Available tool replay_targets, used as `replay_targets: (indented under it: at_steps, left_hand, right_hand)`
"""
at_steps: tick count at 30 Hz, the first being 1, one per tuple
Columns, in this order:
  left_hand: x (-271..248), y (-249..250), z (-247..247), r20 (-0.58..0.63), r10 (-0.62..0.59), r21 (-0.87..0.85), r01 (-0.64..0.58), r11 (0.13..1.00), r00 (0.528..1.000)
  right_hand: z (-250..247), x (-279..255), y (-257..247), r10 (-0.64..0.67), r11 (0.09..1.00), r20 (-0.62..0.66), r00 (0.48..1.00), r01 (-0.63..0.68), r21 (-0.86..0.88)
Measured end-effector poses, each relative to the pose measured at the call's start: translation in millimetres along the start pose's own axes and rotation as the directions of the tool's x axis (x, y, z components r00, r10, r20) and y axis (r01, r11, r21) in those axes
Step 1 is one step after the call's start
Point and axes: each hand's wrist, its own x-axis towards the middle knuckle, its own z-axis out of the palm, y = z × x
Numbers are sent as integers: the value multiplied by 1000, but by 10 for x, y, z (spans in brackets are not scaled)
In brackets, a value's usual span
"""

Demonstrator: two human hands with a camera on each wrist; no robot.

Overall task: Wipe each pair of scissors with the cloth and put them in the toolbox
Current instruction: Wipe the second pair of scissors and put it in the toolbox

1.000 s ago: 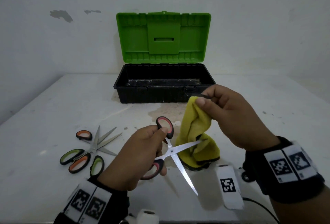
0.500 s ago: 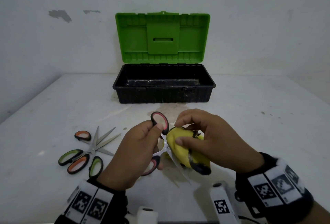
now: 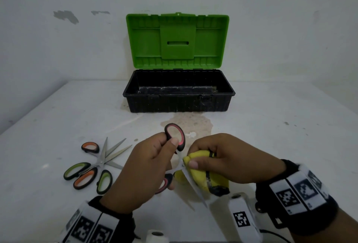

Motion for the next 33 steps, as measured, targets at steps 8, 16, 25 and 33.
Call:
replay_targets:
  at_steps: [8,16,25,33]
  left_hand:
    - [-7,20,-69,1,50,93,-50,994,999]
    - [13,-15,-128,-42,76,129,-70,989,996]
    - [69,-9,-209,-335,81,-60,-107,992,939]
    - [174,-96,169,-423,64,-160,-145,976,904]
  right_hand:
    - [-68,-50,65,16,998,0,1000,-16,61]
    - [-160,-101,160,57,994,-66,996,-51,101]
    - [-213,-120,170,245,925,-407,880,-87,370]
    - [166,49,-83,135,919,-416,899,44,392]
